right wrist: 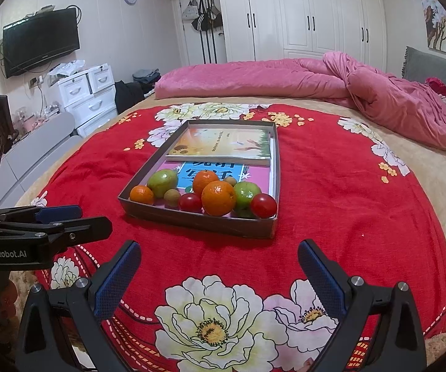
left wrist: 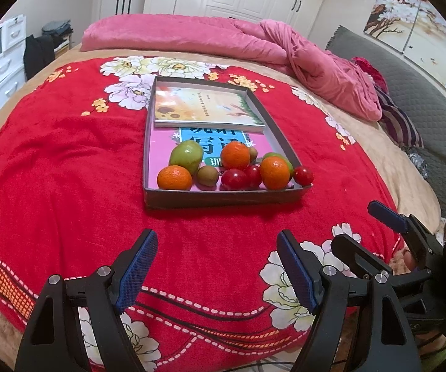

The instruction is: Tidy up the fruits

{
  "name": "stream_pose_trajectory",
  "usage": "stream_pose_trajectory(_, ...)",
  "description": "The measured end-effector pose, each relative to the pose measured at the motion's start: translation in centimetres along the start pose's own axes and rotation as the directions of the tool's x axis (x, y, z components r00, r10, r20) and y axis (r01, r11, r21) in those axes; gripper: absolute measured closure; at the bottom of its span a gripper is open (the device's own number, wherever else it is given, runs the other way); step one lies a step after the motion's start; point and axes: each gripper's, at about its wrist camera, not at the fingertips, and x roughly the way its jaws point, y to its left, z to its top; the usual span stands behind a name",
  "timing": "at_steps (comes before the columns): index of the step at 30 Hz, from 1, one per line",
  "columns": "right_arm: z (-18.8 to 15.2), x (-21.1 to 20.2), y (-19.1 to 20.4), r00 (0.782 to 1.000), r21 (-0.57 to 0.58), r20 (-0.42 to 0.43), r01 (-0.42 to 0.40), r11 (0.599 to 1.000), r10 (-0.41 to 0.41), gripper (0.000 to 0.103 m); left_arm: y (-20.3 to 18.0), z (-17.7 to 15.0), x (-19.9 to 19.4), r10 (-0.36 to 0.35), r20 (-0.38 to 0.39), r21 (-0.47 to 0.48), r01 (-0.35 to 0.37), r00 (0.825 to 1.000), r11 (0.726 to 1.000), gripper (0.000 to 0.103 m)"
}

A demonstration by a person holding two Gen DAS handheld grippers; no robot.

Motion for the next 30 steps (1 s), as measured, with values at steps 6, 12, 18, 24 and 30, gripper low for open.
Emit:
stream_pose_trajectory(6,0.0,0.0,0.0,1.0,-0.001,-0.001,0.002,1.0,-0.002,0.001,-0.1,0.0,0.0,-0.006,-0.007,-0.006,0.006,1.0,1.0,0.023)
stream_pose_trajectory(12,0.0,0.0,-0.1,1.0,-0.001,-0.001,0.001,1.0,-0.001,0.001,-0.2,-0.1,0.0,-0.004,-0.005,-0.001,0.004,1.0,1.0,0.023)
stream_pose_trajectory(18,0.0,0.1,-0.1,1.0,0.001,-0.001,0.001,1.0,-0.001,0.001,-0.3,0.0,-0.1,-0.005,-0.003,0.005,0.006,1.0,1.0,0.023)
stream_pose_trajectory(24,-0.1,0.4,-0.6,1.0,0.016,-0.008,0.011,1.0,-0.011,0.001,0.1,0.1,0.2,0.048,0.0,-0.017,-0.048,0.999,0.999,0.023)
stream_pose_trajectory(30,0.1,1.4,-3.1,0.998,0.09,-0.026,0.054,0.994,-0.052,0.001,4.6,1.6,1.4,0.127,0.028,-0.1,-0.124,0.991,0.987,0.023)
